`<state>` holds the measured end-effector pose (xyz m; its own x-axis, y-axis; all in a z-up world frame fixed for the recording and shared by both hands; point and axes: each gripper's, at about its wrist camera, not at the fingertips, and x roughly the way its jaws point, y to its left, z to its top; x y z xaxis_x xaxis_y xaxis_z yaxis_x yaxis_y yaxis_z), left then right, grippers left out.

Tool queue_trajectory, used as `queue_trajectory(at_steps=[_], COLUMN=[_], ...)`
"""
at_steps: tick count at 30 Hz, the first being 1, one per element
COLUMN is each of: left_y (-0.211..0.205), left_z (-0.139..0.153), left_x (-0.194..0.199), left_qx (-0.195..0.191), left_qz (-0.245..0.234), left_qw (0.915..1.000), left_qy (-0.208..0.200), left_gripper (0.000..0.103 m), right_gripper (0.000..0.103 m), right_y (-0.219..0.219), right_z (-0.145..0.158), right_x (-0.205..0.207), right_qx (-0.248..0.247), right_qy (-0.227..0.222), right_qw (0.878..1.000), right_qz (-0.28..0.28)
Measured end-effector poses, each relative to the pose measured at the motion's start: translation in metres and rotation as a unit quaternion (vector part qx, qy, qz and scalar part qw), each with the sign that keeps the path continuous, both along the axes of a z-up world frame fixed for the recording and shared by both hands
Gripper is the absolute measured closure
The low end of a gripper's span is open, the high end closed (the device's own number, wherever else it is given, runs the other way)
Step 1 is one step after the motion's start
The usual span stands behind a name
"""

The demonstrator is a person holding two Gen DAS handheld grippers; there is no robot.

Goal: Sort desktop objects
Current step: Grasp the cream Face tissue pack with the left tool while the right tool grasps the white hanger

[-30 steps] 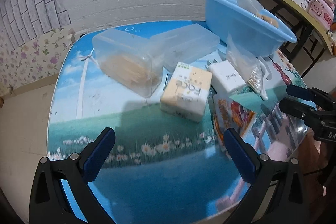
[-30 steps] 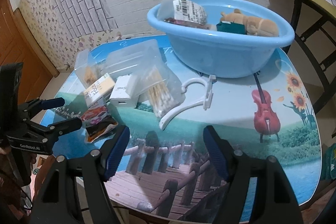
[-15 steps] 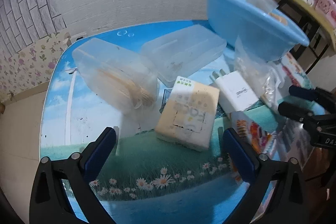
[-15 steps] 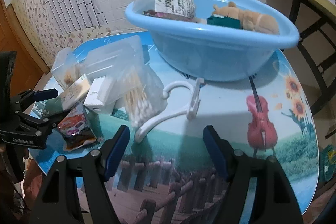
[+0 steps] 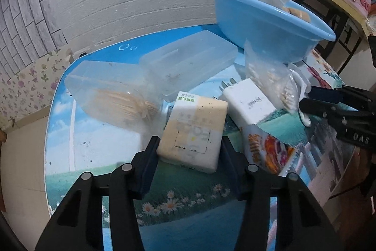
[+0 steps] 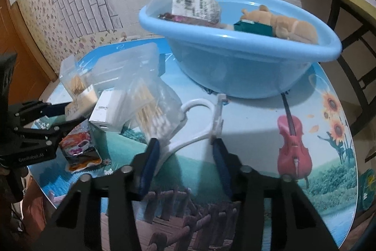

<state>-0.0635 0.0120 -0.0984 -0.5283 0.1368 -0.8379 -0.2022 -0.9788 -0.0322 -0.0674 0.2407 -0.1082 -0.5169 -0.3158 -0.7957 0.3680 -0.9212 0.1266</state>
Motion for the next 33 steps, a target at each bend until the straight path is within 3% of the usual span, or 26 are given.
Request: queue_trajectory(at_steps=[10,33], left_y=[-0.002,-0.018], left_z=[0.000,0.001], left_x=[0.017,0.045], left_qx=[0.001,-0.003], left_qz=[0.009,0.032], left_qw=[0.9999,0.9994], left_qy=[-0.005,-0.012], left_gripper=[0.053,0.053], right_gripper=[0.068,0.068], right_y=[0.015,0.058], right_z=[0.000,0.003], right_x=[0.009,0.026], right_qx=[-0.002,-0.016], right_qy=[-0.001,0.000], right_qw=[1.000,0.998], right_qz=[-0.013,-0.059])
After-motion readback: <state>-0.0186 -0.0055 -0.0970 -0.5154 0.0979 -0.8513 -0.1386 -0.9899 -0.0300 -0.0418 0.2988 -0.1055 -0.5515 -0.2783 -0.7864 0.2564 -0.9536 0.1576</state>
